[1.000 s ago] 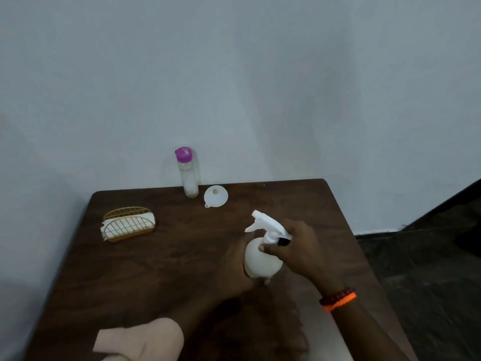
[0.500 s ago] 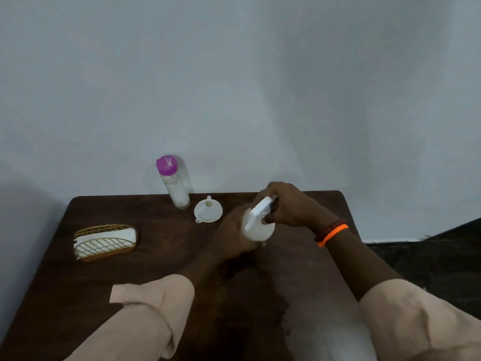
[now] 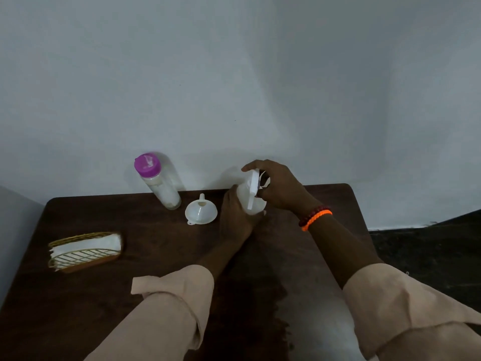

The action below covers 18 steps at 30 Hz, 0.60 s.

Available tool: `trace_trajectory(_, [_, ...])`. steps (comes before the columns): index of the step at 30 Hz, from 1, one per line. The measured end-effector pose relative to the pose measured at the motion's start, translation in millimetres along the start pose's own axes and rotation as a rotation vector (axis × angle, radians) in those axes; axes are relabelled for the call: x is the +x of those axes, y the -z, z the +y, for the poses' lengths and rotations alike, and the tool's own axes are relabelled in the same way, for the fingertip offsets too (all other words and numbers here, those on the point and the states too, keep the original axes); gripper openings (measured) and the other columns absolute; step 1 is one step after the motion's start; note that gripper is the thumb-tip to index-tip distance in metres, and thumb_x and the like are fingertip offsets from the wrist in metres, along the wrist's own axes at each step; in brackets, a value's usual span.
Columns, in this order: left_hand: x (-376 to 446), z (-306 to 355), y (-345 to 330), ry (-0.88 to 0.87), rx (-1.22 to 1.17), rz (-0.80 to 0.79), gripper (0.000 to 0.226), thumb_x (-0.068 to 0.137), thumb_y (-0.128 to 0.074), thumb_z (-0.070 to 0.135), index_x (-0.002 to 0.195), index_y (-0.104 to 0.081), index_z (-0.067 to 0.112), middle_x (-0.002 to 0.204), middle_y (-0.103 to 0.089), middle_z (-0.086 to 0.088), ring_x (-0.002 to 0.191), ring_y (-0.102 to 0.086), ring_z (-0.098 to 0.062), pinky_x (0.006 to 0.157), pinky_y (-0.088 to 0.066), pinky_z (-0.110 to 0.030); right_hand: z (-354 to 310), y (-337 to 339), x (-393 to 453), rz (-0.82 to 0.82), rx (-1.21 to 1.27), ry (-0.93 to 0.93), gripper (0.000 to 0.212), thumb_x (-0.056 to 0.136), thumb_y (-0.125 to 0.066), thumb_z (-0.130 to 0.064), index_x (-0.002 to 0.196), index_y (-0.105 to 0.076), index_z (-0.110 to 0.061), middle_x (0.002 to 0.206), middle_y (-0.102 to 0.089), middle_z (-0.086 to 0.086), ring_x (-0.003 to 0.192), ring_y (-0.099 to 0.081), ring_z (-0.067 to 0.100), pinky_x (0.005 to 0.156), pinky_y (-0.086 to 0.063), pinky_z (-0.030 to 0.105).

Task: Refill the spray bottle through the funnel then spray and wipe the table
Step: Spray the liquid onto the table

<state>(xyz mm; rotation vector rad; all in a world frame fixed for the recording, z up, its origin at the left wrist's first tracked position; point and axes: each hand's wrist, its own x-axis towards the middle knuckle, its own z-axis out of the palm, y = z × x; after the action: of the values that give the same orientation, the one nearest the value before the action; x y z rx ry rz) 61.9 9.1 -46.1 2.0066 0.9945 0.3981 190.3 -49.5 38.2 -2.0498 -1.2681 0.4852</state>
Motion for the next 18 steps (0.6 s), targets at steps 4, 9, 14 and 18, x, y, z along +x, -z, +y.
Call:
trace_trajectory(4, [3.4,0.6,-2.8,0.023,0.017,-0.005,0.107,0.068,-0.089,0.044,0.15,-0.033,0.005,0.152,-0.045,-0.012,0.143,-0.04,-0.028,0.118,-0.031,-0.035,5.7,-3.9,3.1,0.02,0.028,0.001,0.059,0.071,-0.083,0.004,0.124,-0.069,-0.018,0.11,-0.069,0.002,0.078,-0.062,0.009,0.075,-0.051,0.012])
trace_trajectory(9, [8.5,1.2,-4.5,0.033,0.039,-0.029,0.109,0.064,-0.09,0.047,0.148,-0.035,0.004,0.146,-0.048,-0.012,0.139,-0.043,-0.028,0.115,-0.032,-0.032,1.1,-3.0,3.2,0.05,0.055,-0.046,0.073,0.069,-0.082,0.007,0.136,-0.061,-0.015,0.106,-0.07,0.005,0.078,-0.061,0.007,0.071,-0.044,0.001])
trace_trajectory(14, [3.6,0.8,2.0,0.036,0.026,-0.055,0.11,0.067,-0.085,0.049,0.15,-0.032,0.001,0.149,-0.045,-0.014,0.141,-0.041,-0.028,0.119,-0.034,-0.043,-7.2,1.7,-13.5,0.051,0.091,-0.131,0.082,0.075,-0.076,0.01,0.148,-0.049,-0.017,0.111,-0.062,-0.001,0.092,-0.064,0.016,0.073,-0.051,0.009])
trace_trajectory(18, [-8.9,1.7,17.7,-0.002,0.045,-0.099,0.089,0.08,-0.082,0.022,0.151,-0.032,0.0,0.152,-0.042,-0.018,0.143,-0.039,-0.032,0.12,-0.032,-0.045,-14.5,8.0,-33.0,0.058,0.079,-0.178,0.08,0.079,-0.068,0.011,0.15,-0.045,-0.017,0.122,-0.064,0.006,0.105,-0.064,0.019,0.087,-0.055,0.024])
